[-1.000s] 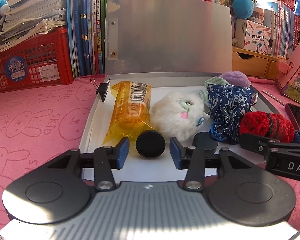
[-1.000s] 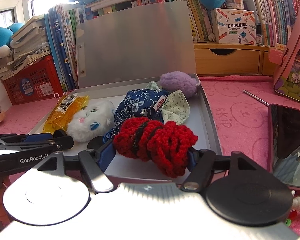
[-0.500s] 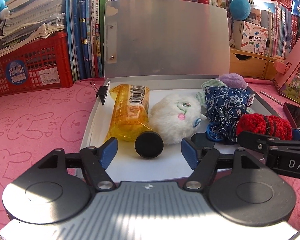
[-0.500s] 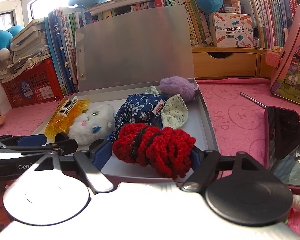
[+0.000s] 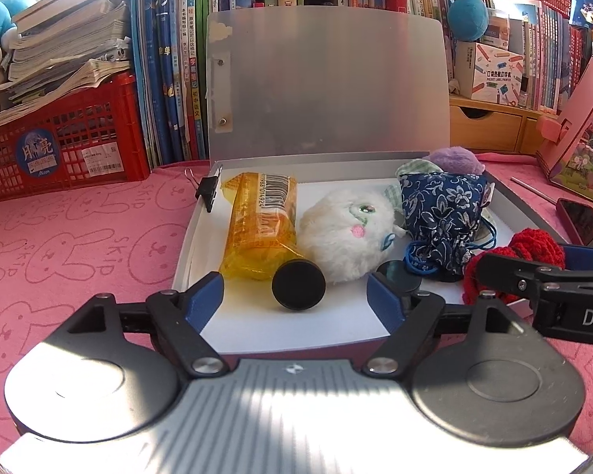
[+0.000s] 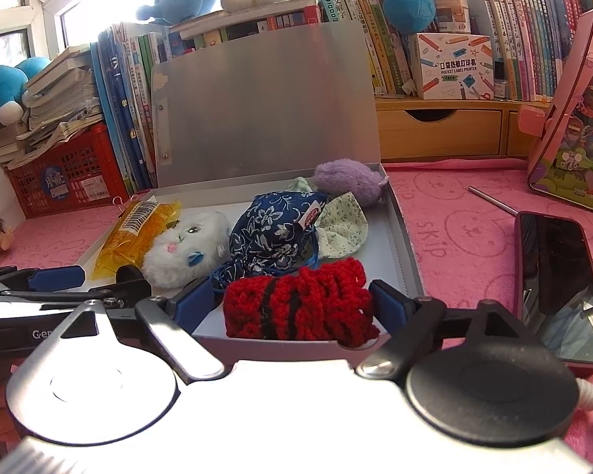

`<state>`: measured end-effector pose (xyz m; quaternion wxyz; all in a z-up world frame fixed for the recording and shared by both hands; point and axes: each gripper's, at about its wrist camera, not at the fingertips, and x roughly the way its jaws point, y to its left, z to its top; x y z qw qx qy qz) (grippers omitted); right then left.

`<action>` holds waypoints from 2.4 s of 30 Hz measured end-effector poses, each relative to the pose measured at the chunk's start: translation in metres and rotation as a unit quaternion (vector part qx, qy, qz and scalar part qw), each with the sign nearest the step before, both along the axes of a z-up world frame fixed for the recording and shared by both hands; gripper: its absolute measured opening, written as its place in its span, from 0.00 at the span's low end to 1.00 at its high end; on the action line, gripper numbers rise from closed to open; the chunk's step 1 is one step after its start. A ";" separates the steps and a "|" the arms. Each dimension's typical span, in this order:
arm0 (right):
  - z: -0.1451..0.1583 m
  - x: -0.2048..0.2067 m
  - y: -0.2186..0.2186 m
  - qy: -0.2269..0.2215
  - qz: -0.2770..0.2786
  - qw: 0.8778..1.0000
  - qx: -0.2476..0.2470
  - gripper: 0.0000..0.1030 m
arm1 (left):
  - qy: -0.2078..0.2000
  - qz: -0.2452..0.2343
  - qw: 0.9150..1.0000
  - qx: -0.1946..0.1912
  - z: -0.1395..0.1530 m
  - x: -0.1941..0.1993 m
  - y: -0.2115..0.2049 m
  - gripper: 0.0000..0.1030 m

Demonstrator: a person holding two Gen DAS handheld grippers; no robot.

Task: Organize objects
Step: 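Open both grippers to release the pouch and cap in the box, then move the left gripper back to the red-yellow knitted hair tie, then grasp the red-yellow knitted hair tie with the left gripper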

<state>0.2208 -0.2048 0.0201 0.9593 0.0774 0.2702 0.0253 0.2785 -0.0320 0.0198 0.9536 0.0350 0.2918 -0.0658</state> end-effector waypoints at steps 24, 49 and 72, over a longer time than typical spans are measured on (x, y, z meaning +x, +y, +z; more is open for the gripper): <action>0.016 -0.045 0.013 -0.041 0.028 0.998 -0.033 0.89 | -0.031 0.009 0.999 -0.011 0.022 -0.080 0.044 0.82; -0.002 -0.082 0.017 -0.021 0.027 0.998 -0.047 0.90 | -0.009 0.077 0.997 0.018 -0.023 -0.148 0.089 0.90; -0.008 -0.080 0.013 -0.012 0.016 0.999 -0.034 0.90 | -0.056 0.010 0.998 0.032 -0.001 -0.145 0.050 0.18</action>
